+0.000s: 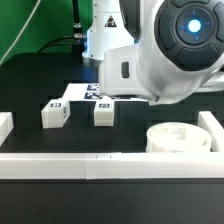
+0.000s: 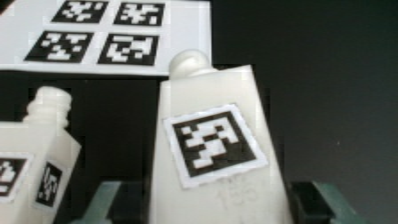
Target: Assemble stool
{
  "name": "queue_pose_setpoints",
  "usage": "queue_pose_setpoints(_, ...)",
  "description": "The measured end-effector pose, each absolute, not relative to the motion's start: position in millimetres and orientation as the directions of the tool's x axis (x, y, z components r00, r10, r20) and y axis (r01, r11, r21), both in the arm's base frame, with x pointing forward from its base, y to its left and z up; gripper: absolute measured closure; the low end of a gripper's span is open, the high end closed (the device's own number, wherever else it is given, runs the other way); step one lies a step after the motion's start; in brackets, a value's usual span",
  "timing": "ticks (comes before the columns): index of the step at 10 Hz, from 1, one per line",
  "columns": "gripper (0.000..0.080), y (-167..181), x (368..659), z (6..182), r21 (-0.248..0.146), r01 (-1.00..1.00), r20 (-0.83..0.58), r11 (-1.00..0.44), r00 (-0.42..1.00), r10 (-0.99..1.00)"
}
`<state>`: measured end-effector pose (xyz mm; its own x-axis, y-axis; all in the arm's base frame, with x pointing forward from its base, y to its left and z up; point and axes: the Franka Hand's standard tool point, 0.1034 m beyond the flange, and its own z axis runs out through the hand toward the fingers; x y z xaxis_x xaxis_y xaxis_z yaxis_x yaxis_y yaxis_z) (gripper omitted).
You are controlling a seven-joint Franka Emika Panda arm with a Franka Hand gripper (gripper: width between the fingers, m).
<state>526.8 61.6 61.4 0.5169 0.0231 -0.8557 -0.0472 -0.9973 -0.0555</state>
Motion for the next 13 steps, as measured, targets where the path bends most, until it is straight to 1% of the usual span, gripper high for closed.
queue_pose_setpoints(3,0.0474,63,538,56.5,-0.058,-0.049,-0.815,-0.997,0.580,0.018)
queue_pose_setpoints(4,0.0474,65,555,54.6,-0.062,-0.052,-0.737,-0.997,0.675,0.011)
queue_pose_setpoints(5,0.0474,66,558,72.6,-0.064,-0.052,-0.692,-0.997,0.722,0.007)
queue_pose_setpoints(7,0.0474,66,569,97.4,-0.067,-0.054,-0.627,-0.996,0.779,0.000)
queue_pose_setpoints(8,0.0474,69,590,110.1,-0.068,-0.060,-0.519,-0.996,0.855,-0.016)
queue_pose_setpoints(9,0.0474,70,587,113.4,-0.070,-0.057,-0.461,-0.996,0.887,-0.019)
queue_pose_setpoints(10,0.0474,70,591,109.3,-0.072,-0.060,-0.394,-0.996,0.919,-0.027)
queue_pose_setpoints(12,0.0474,71,598,110.8,-0.077,-0.060,-0.236,-0.995,0.971,-0.041)
queue_pose_setpoints(13,0.0474,71,600,112.2,-0.080,-0.060,-0.186,-0.995,0.982,-0.044)
